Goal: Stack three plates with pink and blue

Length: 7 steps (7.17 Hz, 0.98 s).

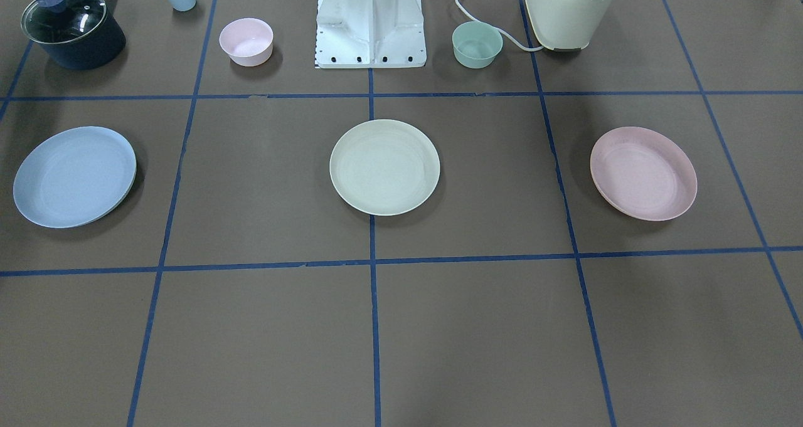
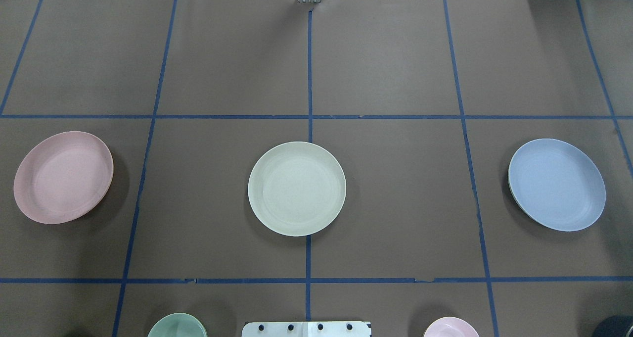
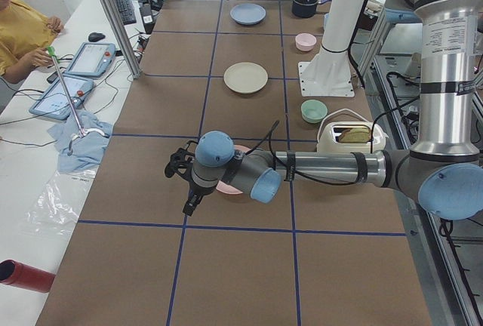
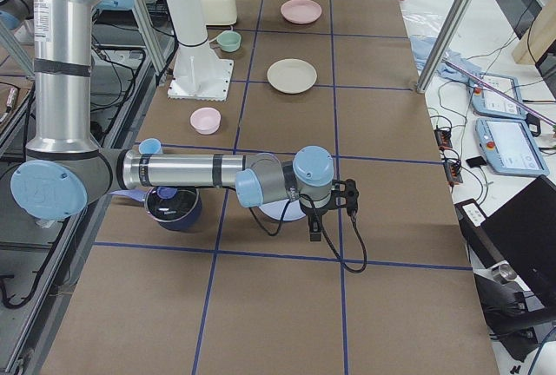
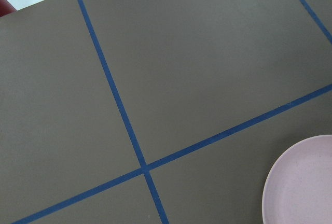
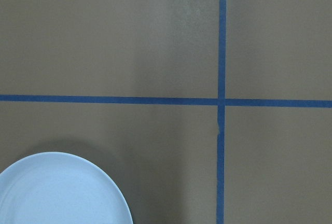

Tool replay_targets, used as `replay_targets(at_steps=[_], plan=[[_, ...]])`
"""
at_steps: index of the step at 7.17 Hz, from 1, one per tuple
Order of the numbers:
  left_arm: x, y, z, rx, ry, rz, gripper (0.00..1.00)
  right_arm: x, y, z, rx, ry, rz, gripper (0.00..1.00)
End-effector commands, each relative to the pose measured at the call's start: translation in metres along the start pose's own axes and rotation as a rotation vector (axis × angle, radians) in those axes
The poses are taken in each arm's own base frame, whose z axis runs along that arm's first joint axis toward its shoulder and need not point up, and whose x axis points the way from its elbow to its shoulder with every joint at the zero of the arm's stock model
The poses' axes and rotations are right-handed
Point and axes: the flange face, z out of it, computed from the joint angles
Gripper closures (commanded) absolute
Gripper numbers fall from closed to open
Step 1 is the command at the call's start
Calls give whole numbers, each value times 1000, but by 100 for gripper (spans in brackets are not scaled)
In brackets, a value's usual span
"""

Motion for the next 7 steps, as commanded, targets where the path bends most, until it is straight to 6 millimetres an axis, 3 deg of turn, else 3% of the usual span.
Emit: replay_targets(at_steps=[1,2,7], plan=[[16,27,-20,14,6,4,0,2,-1,-2,5,5,10,0],[15,38,-17,3,19,-10,0,4,-3,0,4,7,12,0],[19,36,-19,11,15,7,0,-2,4,9,-8,-22,49,0]])
